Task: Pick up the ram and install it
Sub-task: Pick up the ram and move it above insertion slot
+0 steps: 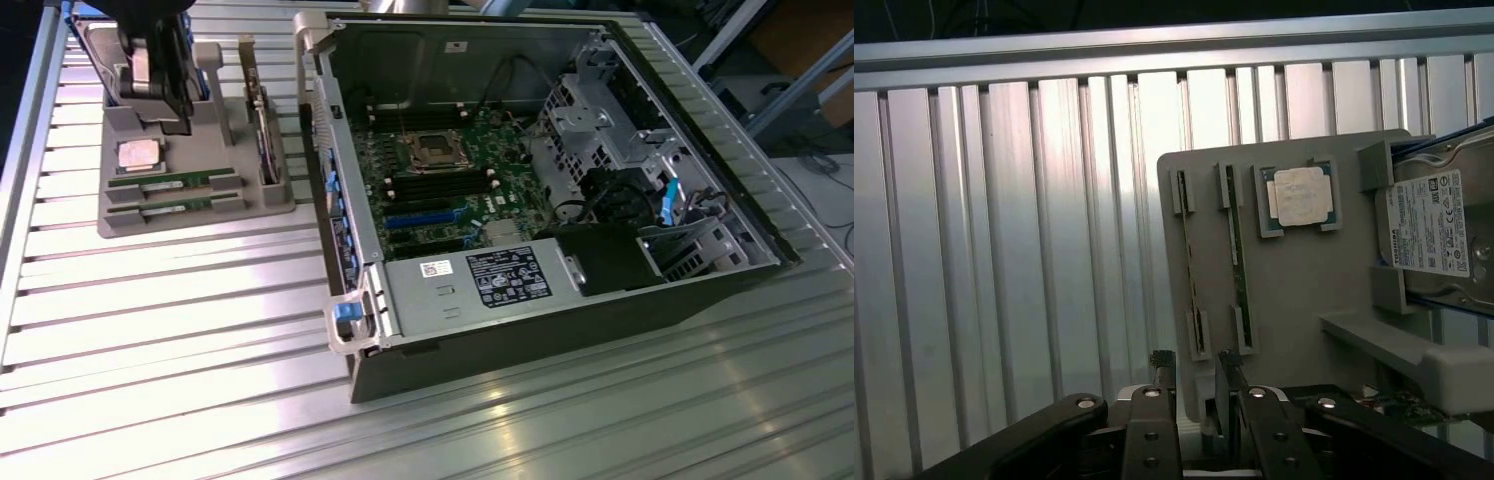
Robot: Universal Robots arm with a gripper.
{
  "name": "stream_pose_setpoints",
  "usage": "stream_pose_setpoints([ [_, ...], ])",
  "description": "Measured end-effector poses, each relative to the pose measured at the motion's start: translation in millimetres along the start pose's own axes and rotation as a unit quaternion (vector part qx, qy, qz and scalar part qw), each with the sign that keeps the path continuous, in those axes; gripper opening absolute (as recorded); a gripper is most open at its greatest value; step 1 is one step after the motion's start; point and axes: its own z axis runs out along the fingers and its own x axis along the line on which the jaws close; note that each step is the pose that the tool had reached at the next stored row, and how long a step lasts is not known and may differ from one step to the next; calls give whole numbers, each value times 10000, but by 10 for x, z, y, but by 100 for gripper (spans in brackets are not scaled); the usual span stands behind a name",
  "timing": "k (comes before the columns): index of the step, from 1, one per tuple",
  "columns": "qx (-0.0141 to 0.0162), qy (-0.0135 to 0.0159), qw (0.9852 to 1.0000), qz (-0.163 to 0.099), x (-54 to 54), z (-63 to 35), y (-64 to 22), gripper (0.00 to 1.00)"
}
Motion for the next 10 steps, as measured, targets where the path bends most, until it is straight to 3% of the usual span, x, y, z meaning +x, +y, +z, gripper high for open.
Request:
stream_pose_setpoints([
  [10,0,0,10000,0,1,50,-2,30],
])
